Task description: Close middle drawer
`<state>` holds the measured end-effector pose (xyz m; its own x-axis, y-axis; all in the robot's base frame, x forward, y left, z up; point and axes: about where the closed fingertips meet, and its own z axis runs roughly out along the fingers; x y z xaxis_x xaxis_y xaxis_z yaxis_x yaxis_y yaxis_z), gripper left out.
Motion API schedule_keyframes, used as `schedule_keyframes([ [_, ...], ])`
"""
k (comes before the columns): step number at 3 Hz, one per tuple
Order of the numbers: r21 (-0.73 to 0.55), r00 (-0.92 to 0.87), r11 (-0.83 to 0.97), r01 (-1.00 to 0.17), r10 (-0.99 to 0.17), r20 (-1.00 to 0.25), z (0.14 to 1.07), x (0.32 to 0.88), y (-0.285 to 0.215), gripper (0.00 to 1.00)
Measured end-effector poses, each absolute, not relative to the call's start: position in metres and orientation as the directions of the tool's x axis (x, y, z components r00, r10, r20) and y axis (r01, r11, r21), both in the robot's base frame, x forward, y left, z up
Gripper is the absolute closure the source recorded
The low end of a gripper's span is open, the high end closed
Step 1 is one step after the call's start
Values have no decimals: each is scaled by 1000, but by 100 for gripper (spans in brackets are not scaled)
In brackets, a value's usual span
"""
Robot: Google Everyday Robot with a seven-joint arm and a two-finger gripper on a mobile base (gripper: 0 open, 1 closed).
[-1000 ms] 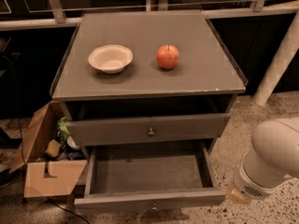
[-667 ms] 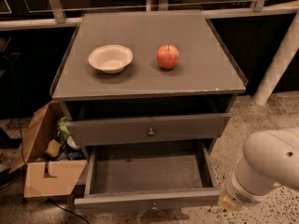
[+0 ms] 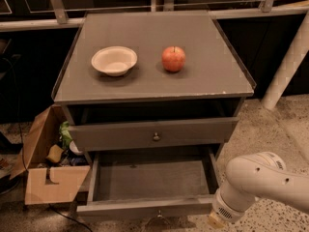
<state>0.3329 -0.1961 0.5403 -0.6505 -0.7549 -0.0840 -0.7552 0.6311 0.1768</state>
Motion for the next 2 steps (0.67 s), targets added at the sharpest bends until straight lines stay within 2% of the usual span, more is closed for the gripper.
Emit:
schedule_keyframes([
  [2, 191, -669, 648, -737, -739, -74, 521, 331, -193, 100],
])
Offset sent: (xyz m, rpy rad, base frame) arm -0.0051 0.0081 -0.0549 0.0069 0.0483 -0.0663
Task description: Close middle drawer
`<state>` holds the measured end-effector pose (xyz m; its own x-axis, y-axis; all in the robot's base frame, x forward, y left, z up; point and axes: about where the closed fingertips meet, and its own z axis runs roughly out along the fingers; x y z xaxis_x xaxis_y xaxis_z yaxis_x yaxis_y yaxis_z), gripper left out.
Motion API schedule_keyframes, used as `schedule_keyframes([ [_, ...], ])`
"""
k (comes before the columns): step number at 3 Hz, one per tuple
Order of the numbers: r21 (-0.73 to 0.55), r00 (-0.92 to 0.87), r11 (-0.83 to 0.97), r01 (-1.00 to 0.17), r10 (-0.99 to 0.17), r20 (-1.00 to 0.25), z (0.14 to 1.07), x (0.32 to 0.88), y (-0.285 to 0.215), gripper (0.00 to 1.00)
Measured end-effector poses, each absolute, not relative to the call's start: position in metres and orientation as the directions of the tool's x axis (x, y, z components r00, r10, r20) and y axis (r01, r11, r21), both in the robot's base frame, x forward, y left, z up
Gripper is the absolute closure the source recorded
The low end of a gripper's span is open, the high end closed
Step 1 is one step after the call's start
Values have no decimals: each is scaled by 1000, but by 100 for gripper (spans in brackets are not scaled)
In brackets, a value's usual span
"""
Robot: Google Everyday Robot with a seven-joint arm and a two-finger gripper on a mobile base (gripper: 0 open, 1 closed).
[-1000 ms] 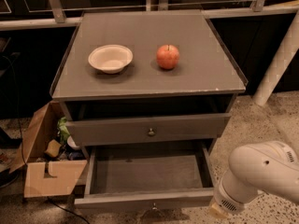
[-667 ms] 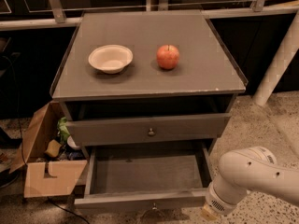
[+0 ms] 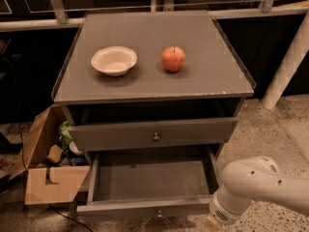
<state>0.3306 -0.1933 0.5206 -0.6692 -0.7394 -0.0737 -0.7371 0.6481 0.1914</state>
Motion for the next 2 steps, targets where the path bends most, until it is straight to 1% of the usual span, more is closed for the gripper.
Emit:
schedule_keyframes([
  [2, 171, -755, 740, -650, -656, -31, 446, 347, -204, 100],
])
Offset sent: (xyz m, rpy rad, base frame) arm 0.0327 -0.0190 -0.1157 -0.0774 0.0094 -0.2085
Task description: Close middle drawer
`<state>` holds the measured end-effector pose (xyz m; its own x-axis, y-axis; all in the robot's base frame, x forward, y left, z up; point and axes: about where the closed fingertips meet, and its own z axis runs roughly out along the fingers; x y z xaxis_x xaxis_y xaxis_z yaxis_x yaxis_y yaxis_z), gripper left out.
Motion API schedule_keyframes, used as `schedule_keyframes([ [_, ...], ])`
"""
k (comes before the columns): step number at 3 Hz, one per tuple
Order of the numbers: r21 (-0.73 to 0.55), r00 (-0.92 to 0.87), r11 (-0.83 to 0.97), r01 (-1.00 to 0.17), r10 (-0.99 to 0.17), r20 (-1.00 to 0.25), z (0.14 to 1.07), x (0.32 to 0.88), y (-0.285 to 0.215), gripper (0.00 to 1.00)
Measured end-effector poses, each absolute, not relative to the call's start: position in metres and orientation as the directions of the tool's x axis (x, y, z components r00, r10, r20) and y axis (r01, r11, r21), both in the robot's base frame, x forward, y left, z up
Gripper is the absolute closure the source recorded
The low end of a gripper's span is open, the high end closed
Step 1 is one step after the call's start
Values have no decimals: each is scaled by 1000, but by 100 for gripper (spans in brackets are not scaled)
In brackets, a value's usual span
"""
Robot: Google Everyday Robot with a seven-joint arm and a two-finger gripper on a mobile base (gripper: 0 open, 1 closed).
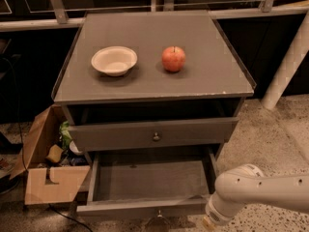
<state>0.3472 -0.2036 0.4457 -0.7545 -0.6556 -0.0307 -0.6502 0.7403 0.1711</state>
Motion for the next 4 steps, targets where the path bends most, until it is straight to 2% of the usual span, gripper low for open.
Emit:
schedule_keyframes([
  [2, 141, -795, 785, -603, -607, -18, 411, 362, -213, 100],
  [4, 83, -765, 760, -644, -642, -58, 409, 426, -191, 100],
])
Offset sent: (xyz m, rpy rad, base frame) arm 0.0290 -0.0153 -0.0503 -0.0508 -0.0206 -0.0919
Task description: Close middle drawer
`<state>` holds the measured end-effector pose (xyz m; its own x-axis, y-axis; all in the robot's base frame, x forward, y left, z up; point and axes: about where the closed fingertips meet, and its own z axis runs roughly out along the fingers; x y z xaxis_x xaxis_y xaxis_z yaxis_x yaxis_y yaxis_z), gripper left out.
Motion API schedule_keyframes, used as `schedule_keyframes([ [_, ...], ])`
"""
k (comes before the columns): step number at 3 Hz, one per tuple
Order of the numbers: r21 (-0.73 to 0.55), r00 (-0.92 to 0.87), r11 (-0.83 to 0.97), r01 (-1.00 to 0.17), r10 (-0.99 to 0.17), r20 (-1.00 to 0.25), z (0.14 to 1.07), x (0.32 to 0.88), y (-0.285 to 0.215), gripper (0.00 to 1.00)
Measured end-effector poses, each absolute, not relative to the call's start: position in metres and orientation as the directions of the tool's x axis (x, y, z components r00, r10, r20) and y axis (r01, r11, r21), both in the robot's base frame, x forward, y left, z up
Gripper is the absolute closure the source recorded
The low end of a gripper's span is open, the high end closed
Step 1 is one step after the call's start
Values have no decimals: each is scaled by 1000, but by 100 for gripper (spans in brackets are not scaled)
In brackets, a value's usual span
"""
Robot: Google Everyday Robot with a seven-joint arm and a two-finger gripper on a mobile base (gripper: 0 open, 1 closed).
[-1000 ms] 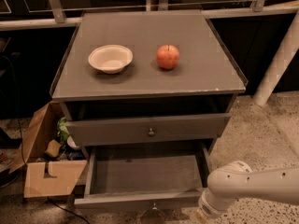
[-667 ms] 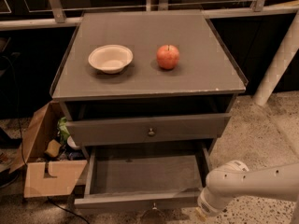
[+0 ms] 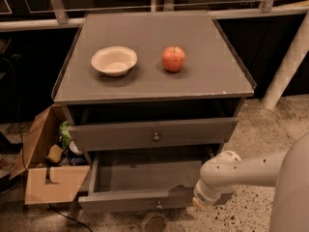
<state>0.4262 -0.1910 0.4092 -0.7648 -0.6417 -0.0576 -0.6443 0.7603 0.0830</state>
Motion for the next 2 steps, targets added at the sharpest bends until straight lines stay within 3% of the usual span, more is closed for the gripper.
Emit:
schedule_keyframes([
  [2, 78, -764, 760, -645, -640, -76, 411, 442, -185, 100],
])
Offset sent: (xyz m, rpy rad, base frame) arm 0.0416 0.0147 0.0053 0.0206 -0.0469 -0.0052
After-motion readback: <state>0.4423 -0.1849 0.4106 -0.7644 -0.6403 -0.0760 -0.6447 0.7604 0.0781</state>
